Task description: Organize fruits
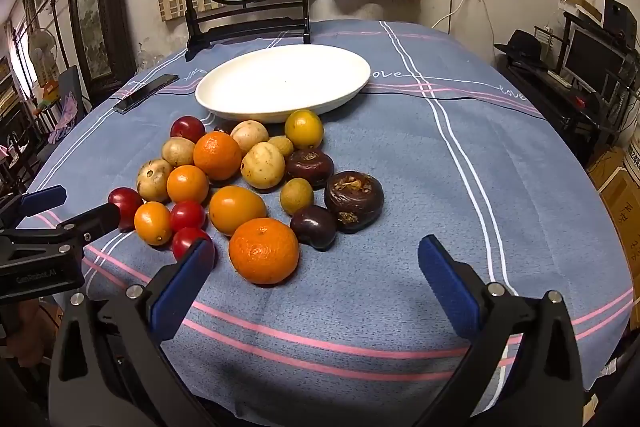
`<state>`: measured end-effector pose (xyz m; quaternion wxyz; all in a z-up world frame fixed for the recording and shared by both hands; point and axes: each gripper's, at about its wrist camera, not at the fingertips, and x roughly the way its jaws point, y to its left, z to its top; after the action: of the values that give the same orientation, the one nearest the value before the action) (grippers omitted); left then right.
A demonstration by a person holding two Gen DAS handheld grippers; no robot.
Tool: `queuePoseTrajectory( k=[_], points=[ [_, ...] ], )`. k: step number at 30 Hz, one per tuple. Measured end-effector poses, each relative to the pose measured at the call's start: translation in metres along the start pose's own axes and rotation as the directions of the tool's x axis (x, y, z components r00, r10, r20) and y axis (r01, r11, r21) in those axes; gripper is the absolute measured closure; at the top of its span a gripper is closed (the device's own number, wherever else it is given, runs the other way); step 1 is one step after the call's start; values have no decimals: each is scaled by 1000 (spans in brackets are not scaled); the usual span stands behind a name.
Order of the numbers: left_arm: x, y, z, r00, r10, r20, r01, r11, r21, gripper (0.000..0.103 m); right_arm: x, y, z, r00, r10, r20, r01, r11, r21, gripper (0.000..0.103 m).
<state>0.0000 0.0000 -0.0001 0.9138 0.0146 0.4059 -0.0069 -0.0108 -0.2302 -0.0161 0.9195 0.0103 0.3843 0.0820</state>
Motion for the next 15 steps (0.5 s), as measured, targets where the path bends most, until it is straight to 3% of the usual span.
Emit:
queuePoseTrajectory(
  k=[15],
  points=[
    [4, -5, -1, 1000, 0, 2, 0, 1000, -1, 2, 1, 0, 1, 1000, 3, -2, -3, 1000, -2, 1]
  ],
)
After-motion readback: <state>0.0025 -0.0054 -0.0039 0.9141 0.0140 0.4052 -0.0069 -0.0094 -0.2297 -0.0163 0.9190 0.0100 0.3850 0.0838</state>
